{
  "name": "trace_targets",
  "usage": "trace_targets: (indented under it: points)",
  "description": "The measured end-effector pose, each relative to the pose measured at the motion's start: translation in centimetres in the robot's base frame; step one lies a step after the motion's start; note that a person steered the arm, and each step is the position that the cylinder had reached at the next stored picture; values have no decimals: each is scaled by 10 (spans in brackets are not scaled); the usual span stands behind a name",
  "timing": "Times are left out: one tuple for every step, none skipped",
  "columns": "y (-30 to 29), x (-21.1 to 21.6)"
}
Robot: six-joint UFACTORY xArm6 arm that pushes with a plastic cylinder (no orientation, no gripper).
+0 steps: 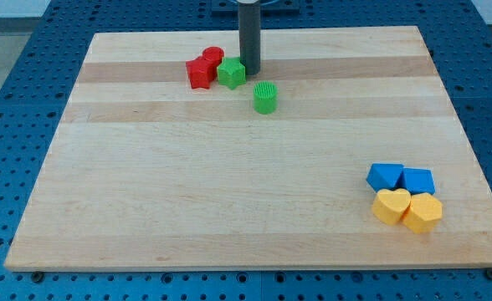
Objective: Move the green star to the left along with the red star
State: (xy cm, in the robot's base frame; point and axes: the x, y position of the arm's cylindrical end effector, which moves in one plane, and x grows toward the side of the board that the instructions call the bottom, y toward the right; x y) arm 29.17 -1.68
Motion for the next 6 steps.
trace_targets:
  points:
    - [-25, 1]
    - [-49, 10]
    - [-69, 21]
    - [-91, 41]
    - [-115, 53]
    - [-123, 60]
